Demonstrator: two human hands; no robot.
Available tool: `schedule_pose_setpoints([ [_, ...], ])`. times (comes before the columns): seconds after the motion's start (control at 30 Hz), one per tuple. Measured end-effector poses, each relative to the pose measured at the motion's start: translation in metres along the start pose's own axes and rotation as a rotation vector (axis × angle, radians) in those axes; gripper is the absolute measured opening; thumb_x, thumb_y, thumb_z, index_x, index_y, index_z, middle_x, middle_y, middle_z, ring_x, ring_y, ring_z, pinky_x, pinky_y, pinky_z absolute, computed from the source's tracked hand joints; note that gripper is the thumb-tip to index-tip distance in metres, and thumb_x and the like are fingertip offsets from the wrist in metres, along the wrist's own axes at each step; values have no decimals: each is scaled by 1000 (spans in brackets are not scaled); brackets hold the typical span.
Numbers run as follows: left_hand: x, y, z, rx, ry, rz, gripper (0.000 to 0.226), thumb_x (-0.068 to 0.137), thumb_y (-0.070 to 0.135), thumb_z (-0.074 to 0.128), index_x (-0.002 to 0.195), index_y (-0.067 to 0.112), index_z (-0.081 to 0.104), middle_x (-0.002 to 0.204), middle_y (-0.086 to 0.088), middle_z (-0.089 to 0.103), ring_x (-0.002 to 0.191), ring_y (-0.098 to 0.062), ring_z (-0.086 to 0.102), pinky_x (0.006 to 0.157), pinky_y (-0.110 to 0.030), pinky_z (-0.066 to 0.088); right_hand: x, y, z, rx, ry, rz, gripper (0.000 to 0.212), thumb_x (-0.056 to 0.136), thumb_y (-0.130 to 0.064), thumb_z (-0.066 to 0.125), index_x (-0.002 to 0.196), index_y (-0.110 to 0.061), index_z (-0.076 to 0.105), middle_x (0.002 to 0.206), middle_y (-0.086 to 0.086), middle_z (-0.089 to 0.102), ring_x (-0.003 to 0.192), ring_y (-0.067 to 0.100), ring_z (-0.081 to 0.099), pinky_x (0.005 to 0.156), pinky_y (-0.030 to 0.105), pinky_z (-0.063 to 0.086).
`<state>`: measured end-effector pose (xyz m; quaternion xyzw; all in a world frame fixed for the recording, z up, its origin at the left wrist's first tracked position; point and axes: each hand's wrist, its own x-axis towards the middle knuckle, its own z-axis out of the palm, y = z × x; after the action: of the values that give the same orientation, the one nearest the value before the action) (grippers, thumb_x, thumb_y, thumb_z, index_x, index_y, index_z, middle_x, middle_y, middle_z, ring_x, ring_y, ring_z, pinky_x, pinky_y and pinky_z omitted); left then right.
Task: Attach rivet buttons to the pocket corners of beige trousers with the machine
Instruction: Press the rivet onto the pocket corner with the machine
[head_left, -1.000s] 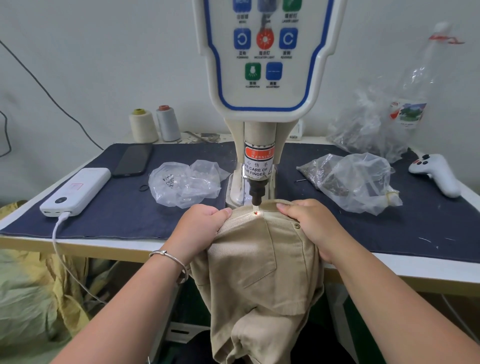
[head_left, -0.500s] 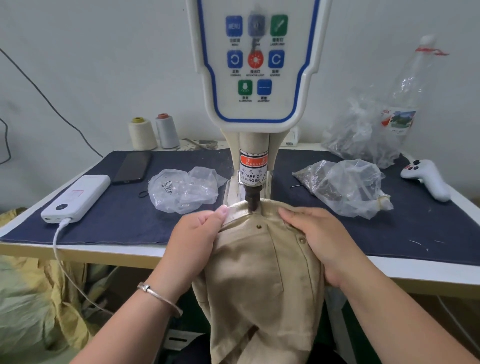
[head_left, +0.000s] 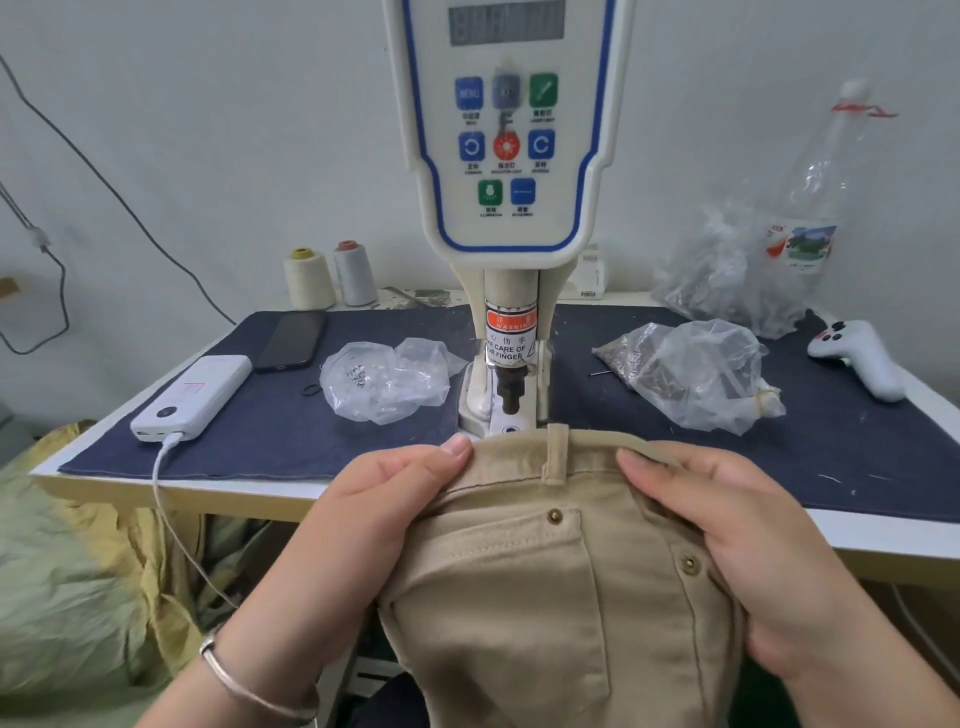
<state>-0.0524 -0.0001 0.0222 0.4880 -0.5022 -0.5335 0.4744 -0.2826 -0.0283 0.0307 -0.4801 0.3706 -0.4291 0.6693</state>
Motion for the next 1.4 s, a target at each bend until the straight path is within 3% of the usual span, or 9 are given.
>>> schedule_pose_setpoints([
  [0.17, -22, 15, 10, -50, -36, 6, 55, 75, 55, 70, 91, 3, 77, 88, -21, 75, 74, -23, 72, 60, -24, 56, -27, -5, -11, -146, 12, -102, 48, 68, -32, 80, 86, 10, 66, 88, 39, 63, 74, 32, 60, 63, 36, 49],
  [0.3, -33, 19, 13, -77, -90, -20, 55, 75, 52, 70, 95, 0, 77, 95, -25, 75, 80, -29, 74, 65, -28, 59, -43, -12, -22, -210, 73, -136, 55, 53, -44, 85, 64, 5, 62, 64, 19, 58, 61, 25, 50, 53, 30, 41],
  [0.4, -38, 21, 14, -90, -111, -32, 55, 75, 50, 71, 98, -1, 76, 99, -27, 74, 84, -32, 74, 71, -30, 60, -51, -18, -28, -179, 4, -64, 50, 57, -42, 82, 79, 3, 74, 82, 26, 71, 72, 33, 65, 62, 31, 52],
  [0.53, -42, 22, 10, -135, -154, -72, 54, 78, 49, 72, 104, 2, 76, 107, -24, 73, 94, -32, 74, 72, -30, 59, -55, -21, -26, -119, -81, -10, 54, 70, -43, 75, 100, 2, 73, 105, 31, 68, 104, 51, 62, 88, 49, 50],
  [0.67, -38, 19, 6, -123, -191, -131, 62, 75, 58, 77, 111, 7, 76, 113, -20, 73, 103, -32, 72, 77, -29, 58, -50, -24, -19, 2, -196, 42, 43, 87, -34, 62, 107, 3, 71, 115, 28, 66, 113, 46, 60, 100, 53, 44],
  [0.83, -36, 11, 4, 4, -269, -131, 67, 78, 68, 71, 119, 15, 72, 119, -15, 72, 108, -30, 70, 81, -30, 57, -43, -22, -3, 140, -204, 81, 39, 83, -26, 61, 105, 4, 71, 113, 25, 68, 104, 33, 67, 90, 39, 54],
  [1.0, -31, 15, 15, 191, -344, -19, 73, 68, 66, 80, 119, 15, 69, 121, -17, 69, 114, -37, 65, 99, -44, 49, -40, -10, 14, -24, -199, 71, 26, 87, -26, 61, 95, -3, 72, 95, 19, 71, 83, 25, 65, 73, 33, 51],
  [1.2, -25, 22, 25, 69, -480, -137, 24, 84, 23, 75, 106, 14, 77, 98, -7, 77, 89, -17, 73, 77, -25, 56, -41, -12, 13, -343, -248, -105, 22, 89, -33, 61, 73, -19, 67, 72, 3, 61, 67, 13, 53, 61, 25, 43],
  [1.4, -23, 28, 8, -140, -409, -192, 46, 67, 23, 87, 103, -3, 74, 94, -19, 74, 78, -25, 73, 72, -31, 60, -37, -23, -24, -397, -318, -32, 27, 64, -28, 89, 75, -19, 66, 68, 11, 66, 57, 19, 55, 51, 21, 45],
])
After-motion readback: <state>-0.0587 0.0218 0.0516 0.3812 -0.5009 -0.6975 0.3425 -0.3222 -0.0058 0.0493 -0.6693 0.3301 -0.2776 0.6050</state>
